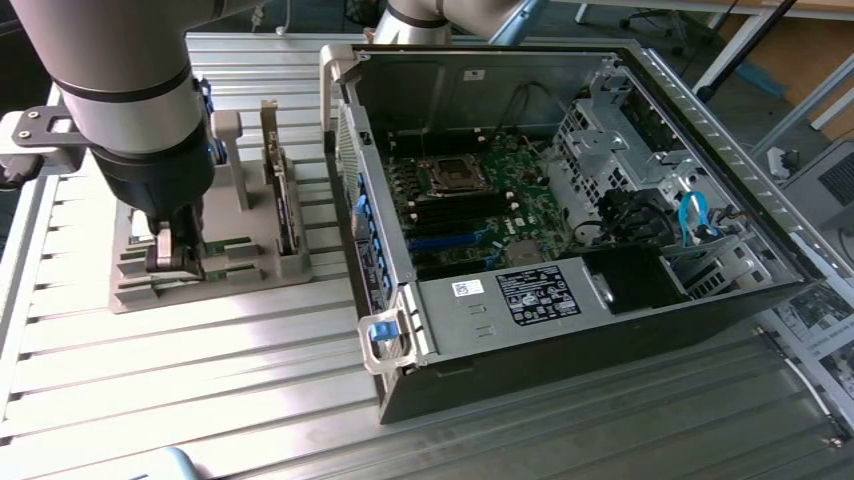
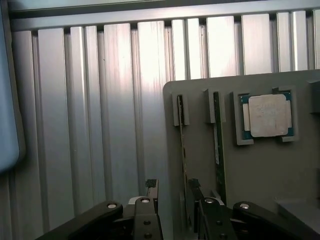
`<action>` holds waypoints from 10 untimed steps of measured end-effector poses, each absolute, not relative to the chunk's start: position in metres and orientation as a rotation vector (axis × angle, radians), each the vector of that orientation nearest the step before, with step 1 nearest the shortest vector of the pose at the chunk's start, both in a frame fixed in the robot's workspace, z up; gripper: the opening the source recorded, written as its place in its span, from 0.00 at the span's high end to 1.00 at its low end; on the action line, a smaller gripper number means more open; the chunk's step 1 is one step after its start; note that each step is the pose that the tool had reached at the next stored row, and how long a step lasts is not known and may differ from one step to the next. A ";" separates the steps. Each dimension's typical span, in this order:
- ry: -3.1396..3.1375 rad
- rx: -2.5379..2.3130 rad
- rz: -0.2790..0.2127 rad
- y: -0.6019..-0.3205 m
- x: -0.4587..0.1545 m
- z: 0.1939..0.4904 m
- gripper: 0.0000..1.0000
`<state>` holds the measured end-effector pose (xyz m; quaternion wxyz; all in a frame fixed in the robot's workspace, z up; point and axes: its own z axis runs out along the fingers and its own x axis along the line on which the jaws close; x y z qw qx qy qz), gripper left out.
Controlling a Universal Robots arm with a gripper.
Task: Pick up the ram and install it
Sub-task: 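Pick up the ram and move it above insertion slot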
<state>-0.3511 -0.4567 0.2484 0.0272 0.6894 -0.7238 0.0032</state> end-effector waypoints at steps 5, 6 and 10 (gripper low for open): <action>-2.235 2.129 0.010 -0.457 -0.352 0.245 0.64; -2.235 2.129 0.010 -0.457 -0.352 0.245 0.64; -2.234 2.130 0.011 -0.455 -0.353 0.241 0.64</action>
